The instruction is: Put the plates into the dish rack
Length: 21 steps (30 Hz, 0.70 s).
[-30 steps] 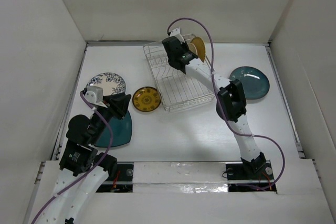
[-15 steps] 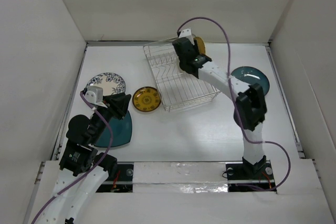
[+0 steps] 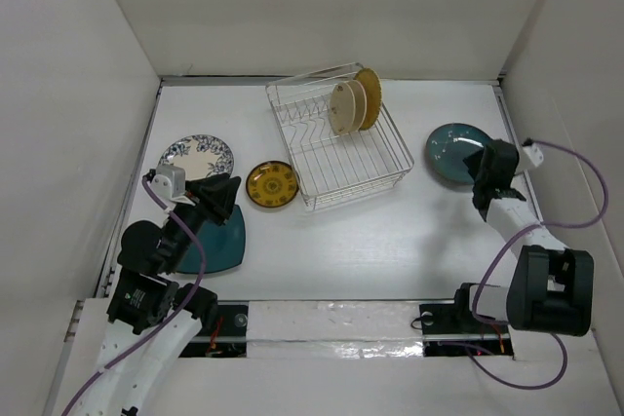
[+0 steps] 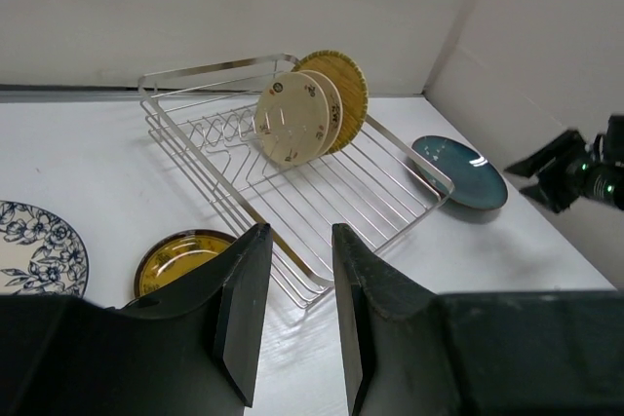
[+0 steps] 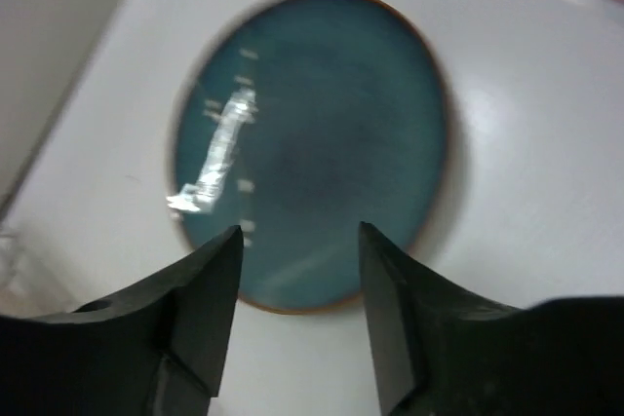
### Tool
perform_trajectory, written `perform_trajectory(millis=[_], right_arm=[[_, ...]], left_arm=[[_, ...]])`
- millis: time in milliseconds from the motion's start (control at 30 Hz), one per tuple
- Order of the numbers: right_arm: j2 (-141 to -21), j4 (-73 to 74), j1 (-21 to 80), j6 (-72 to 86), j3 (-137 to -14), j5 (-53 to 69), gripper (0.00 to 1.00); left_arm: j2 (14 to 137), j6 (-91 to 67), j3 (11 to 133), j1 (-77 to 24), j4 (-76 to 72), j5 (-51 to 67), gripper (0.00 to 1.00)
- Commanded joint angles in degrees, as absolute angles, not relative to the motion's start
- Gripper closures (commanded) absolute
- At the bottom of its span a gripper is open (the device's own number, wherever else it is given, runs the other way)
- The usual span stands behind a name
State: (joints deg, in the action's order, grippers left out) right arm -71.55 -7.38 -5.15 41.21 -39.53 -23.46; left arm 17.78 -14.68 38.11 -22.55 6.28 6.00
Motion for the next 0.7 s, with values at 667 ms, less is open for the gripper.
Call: perform_trajectory(millis=[667], right_arm=[[-94.6, -28.2, -23.1, 61.5, -35.7, 9.2, 0.60]], left_arm=[[17.6, -14.9, 39.3, -23.5, 4.0, 5.9, 0.72]])
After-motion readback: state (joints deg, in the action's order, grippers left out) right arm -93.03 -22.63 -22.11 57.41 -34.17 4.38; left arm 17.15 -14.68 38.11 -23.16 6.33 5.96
